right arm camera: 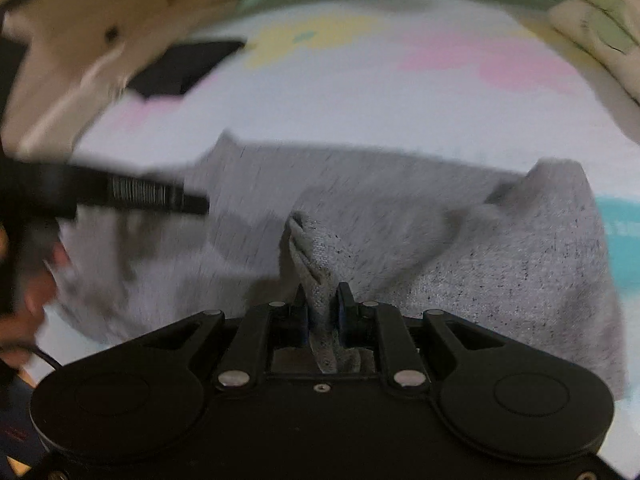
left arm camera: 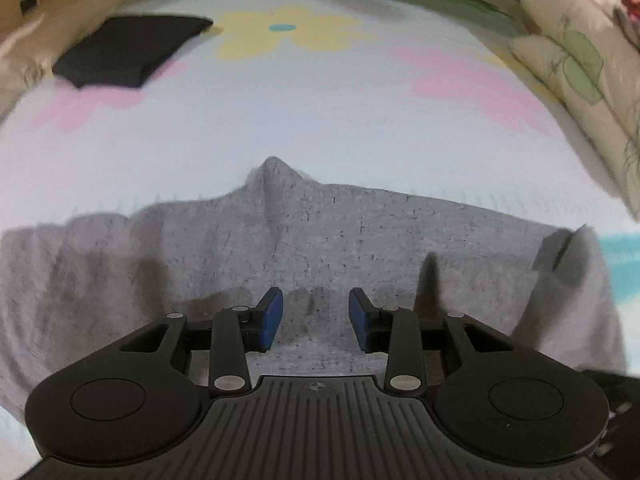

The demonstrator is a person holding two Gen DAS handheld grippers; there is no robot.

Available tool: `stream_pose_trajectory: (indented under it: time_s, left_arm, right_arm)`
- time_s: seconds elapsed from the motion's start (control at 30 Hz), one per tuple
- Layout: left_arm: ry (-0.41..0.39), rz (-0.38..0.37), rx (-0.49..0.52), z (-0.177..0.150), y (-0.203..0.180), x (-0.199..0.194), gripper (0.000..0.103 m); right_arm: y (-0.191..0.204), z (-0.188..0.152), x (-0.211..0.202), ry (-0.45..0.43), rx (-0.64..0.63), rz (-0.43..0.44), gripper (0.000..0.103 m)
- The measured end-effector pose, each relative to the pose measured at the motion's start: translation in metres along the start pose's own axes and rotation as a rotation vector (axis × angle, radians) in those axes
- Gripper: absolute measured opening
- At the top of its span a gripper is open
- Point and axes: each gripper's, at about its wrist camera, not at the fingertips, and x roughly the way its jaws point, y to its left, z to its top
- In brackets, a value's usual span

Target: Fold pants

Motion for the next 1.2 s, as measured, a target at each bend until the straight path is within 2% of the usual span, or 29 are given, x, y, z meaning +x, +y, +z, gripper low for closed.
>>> stream_pose_trajectory:
  time_s: [0.1, 0.17, 0.23, 0.3, 0.37, 0.47, 0.57, 0.73, 0.77, 0.9, 0.97, 1.03, 1.1, 1.2]
  left_arm:
    - [-0.004, -0.041, -0.018, 0.002, -0.003, 0.002, 0.036]
    - [-0.002, -0.054, -0.023, 0.004, -0.002, 0.001, 0.037]
    - [0.0, -0.083, -0.024, 0.002, -0.004, 0.002, 0.042]
    - [0.01, -0.121, -0.017, 0.0, -0.008, 0.003, 0.044]
    - [0.027, -0.16, -0.004, 0.0, -0.014, 0.006, 0.045]
    - [0.058, -0.211, 0.013, -0.006, -0.024, 0.012, 0.045]
    - [0.11, -0.245, 0.021, -0.012, -0.034, 0.023, 0.045]
    - [0.163, -0.303, 0.014, -0.019, -0.045, 0.038, 0.046]
    - [0.167, -0.313, 0.01, -0.018, -0.046, 0.04, 0.05]
    - [0.166, -0.349, -0.006, -0.016, -0.05, 0.048, 0.066]
    - [0.164, -0.356, 0.003, -0.016, -0.053, 0.05, 0.07]
    - [0.157, -0.356, 0.021, -0.015, -0.059, 0.051, 0.072]
    - [0.152, -0.351, 0.033, -0.014, -0.064, 0.052, 0.072]
    - [0.147, -0.392, 0.0, -0.012, -0.061, 0.052, 0.072]
  right_arm:
    - [0.013, -0.003, 0.004, 0.012, -0.048, 0.0, 0.04]
    - [0.01, 0.0, -0.008, -0.008, -0.045, 0.05, 0.047]
    - [0.001, 0.004, -0.024, -0.033, -0.034, 0.1, 0.047]
    - [-0.009, 0.01, -0.041, -0.083, -0.029, 0.104, 0.05]
    - [-0.027, 0.018, -0.054, -0.128, -0.004, 0.056, 0.056]
    - [-0.06, 0.021, -0.059, -0.162, 0.08, -0.086, 0.057]
    - [-0.084, 0.023, -0.047, -0.106, 0.147, -0.181, 0.057]
    - [-0.106, 0.009, -0.016, 0.035, 0.191, -0.231, 0.053]
    - [-0.105, 0.007, -0.012, 0.05, 0.186, -0.235, 0.053]
    - [-0.098, -0.005, -0.019, -0.004, 0.123, -0.262, 0.053]
    - [-0.089, -0.014, -0.018, -0.036, 0.092, -0.286, 0.055]
    - [-0.087, -0.015, -0.016, -0.062, 0.065, -0.311, 0.059]
    - [-0.083, -0.019, -0.013, -0.086, 0.054, -0.349, 0.07]
    - [-0.086, -0.019, -0.009, -0.107, 0.079, -0.375, 0.074]
